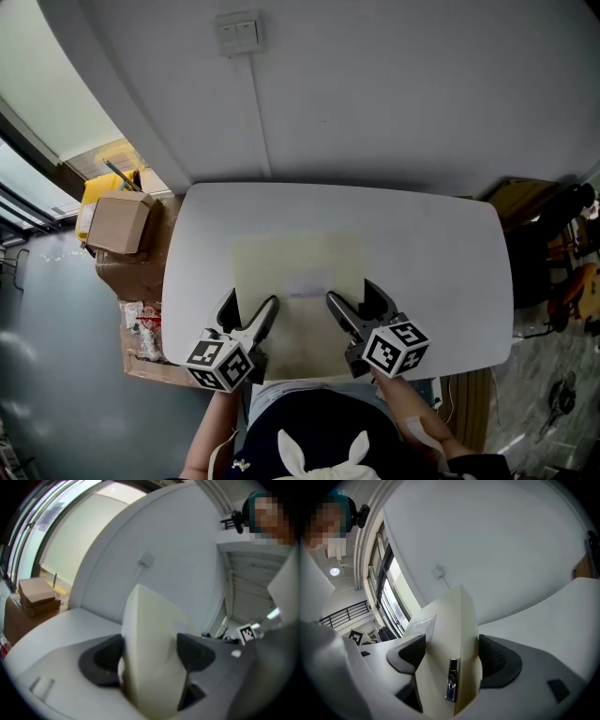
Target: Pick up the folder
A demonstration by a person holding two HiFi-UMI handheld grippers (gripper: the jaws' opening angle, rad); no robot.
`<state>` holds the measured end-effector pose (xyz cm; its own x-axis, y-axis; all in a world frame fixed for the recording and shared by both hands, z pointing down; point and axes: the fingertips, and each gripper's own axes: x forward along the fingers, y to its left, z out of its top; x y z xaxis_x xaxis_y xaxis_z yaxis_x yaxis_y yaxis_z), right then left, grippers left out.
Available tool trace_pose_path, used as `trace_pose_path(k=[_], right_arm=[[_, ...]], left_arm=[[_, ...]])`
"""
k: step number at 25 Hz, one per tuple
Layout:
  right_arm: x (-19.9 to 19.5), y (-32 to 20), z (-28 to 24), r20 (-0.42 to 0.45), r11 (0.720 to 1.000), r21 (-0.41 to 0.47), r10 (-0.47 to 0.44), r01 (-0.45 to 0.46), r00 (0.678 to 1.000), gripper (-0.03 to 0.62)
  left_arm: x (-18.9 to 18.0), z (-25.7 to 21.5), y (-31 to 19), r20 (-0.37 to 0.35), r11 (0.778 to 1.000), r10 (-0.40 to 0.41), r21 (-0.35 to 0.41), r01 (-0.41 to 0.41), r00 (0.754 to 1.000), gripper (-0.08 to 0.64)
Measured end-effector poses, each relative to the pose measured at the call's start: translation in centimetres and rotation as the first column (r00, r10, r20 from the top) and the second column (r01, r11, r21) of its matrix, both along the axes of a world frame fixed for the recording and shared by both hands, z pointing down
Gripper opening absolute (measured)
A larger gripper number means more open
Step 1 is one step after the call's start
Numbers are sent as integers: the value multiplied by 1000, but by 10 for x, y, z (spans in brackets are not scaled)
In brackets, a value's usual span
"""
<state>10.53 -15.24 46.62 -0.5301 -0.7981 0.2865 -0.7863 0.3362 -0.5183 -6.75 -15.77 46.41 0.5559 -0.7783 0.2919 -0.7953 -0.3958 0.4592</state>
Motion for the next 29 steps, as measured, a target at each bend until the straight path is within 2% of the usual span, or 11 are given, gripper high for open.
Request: trace_pose_path(k=[6,16,29], right_arm=[[-2,0,-19,-12,999,47,-10,11,1000,316],[-2,1,-36,-17,996,84,-2,4,1000,316],[1,15,-34,-31,997,74,-2,4,1000,316]], left_arm=[[-2,-19,2,-1,999,-12,46,12,1000,350],[-2,-36,2,8,997,-9,82,8,1000,350],[1,-31,16,-8,998,-3,66,3,1000,350]])
